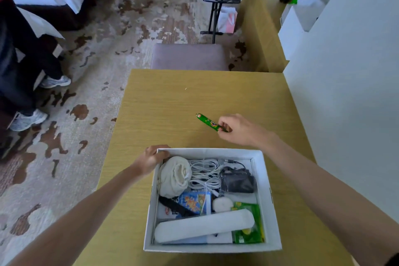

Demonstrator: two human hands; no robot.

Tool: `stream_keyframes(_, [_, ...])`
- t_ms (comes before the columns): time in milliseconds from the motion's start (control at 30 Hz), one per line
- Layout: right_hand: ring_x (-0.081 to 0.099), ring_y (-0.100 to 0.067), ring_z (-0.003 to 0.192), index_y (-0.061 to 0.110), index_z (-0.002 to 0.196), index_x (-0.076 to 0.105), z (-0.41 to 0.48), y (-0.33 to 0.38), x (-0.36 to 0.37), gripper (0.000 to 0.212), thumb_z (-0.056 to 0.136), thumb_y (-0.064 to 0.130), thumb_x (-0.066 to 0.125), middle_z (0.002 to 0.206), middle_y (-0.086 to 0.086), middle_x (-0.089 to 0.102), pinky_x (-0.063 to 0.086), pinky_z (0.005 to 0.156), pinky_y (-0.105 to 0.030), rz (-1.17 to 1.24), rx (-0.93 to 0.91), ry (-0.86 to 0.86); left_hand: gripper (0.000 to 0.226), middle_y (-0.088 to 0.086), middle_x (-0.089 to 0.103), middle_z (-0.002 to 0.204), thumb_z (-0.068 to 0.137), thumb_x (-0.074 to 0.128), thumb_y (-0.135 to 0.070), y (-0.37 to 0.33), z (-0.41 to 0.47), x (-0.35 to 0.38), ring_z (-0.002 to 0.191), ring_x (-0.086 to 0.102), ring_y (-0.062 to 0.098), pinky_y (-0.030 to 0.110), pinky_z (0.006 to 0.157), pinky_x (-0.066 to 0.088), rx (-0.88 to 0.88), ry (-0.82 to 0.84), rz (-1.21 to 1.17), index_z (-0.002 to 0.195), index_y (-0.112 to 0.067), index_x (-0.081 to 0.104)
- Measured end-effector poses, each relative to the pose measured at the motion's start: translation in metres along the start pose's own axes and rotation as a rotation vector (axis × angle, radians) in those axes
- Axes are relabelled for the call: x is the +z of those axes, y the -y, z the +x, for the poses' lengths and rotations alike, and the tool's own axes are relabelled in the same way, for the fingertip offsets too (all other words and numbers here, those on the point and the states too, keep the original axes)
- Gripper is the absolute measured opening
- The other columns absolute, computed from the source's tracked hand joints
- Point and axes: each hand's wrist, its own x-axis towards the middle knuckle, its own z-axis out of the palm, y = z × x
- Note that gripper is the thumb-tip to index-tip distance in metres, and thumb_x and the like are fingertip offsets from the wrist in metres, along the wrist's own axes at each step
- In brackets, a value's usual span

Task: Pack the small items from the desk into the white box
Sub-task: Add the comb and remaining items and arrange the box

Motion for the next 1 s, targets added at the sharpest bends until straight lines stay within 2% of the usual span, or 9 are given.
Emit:
stream_keyframes(100, [0.053,-0.013,0.058,0.026,0.091,0.056,-0.043,0.015,-0.015,0.013,0.089,0.039,0.052,0.079,0.012,0.054,0.043,0.046,-0.026,-0.033,-0.090,-0.172,0.046,0.005,0.060,0.073,0.075,0.047,-0.046,-0.009,-0.008,0.004,0.068,0.054,0.016,0.031,0.060,0.044,-0.065,-0.094,0.013,0.077,-0.003,0.062])
stream_keyframes(167, [0.052,-0.011,0.056,0.027,0.094,0.058,-0.073,0.022,-0.016,0.017,0.089,0.040,0.049,0.077,0.012,0.055,0.040,0.044,-0.025,-0.073,-0.140,-0.210,0.038,0.000,0.056,0.065,0.074,0.048,-0.046,-0.014,-0.016,0.008,0.060,0.049,0.013,0.022,0.051,0.039,-0.132,-0.202,0.035,0.071,-0.009,0.060])
stream_keyframes(267, [0.055,-0.013,0.063,0.024,0.094,0.060,-0.108,0.030,-0.002,0.018,0.089,0.038,0.050,0.082,0.011,0.059,0.044,0.052,-0.029,-0.101,-0.187,-0.176,0.026,0.000,0.058,0.067,0.087,0.044,-0.040,-0.018,-0.024,0.014,0.066,0.053,0.022,0.029,0.054,0.037,-0.227,-0.285,0.160,0.071,-0.025,0.057])
stream_keyframes(333, [0.057,-0.014,0.072,0.022,0.095,0.062,-0.120,0.037,0.013,0.019,0.089,0.036,0.050,0.087,0.008,0.061,0.049,0.063,-0.032,-0.134,-0.195,-0.093,0.027,0.013,0.065,0.103,0.097,0.040,-0.033,-0.021,-0.024,0.019,0.094,0.059,0.031,0.035,0.075,0.046,-0.325,-0.281,0.233,0.105,-0.017,0.060])
stream_keyframes(433, [0.056,-0.013,0.082,0.022,0.098,0.064,-0.125,0.046,0.035,0.022,0.087,0.037,0.050,0.094,0.007,0.063,0.048,0.076,-0.033,-0.160,-0.224,0.091,0.051,0.016,0.042,0.144,0.099,0.038,-0.030,-0.029,-0.031,0.029,0.129,0.044,0.033,0.038,0.102,0.037,-0.470,-0.304,0.284,0.147,-0.015,0.026])
stream_keyframes(600, [0.057,-0.016,0.081,0.027,0.094,0.061,-0.121,0.060,0.065,0.022,0.084,0.042,0.050,0.092,0.009,0.061,0.047,0.068,-0.035,-0.191,-0.264,0.301,0.042,0.019,0.056,0.128,0.098,0.039,-0.028,-0.035,-0.058,0.041,0.115,0.055,0.035,0.039,0.095,0.044,-0.498,-0.337,0.288,0.136,-0.010,0.041])
stream_keyframes(700, [0.059,-0.019,0.101,0.027,0.115,0.062,-0.119,0.072,0.082,0.031,0.091,0.042,0.049,0.113,0.005,0.064,0.050,0.084,-0.039,-0.228,-0.310,0.319,0.040,0.017,0.059,0.124,0.097,0.038,-0.030,-0.034,-0.082,0.047,0.112,0.057,0.034,0.041,0.096,0.046,-0.512,-0.291,0.303,0.130,-0.009,0.046])
stream_keyframes(767, [0.059,-0.016,0.108,0.024,0.118,0.063,-0.118,0.078,0.089,0.034,0.096,0.045,0.047,0.120,0.004,0.064,0.048,0.091,-0.039,-0.217,-0.340,0.273,0.041,0.016,0.059,0.124,0.098,0.037,-0.034,-0.033,-0.098,0.051,0.112,0.057,0.034,0.040,0.095,0.046,-0.517,-0.273,0.329,0.131,-0.011,0.046])
stream_keyframes(1000, [0.059,-0.012,0.095,0.025,0.107,0.068,-0.133,0.064,0.071,0.019,0.096,0.032,0.054,0.104,0.008,0.066,0.051,0.082,-0.034,-0.019,-0.218,-0.045,0.043,0.014,0.056,0.129,0.096,0.038,-0.037,-0.028,-0.125,0.056,0.112,0.054,0.033,0.041,0.093,0.046,-0.497,-0.173,0.391,0.133,-0.016,0.041])
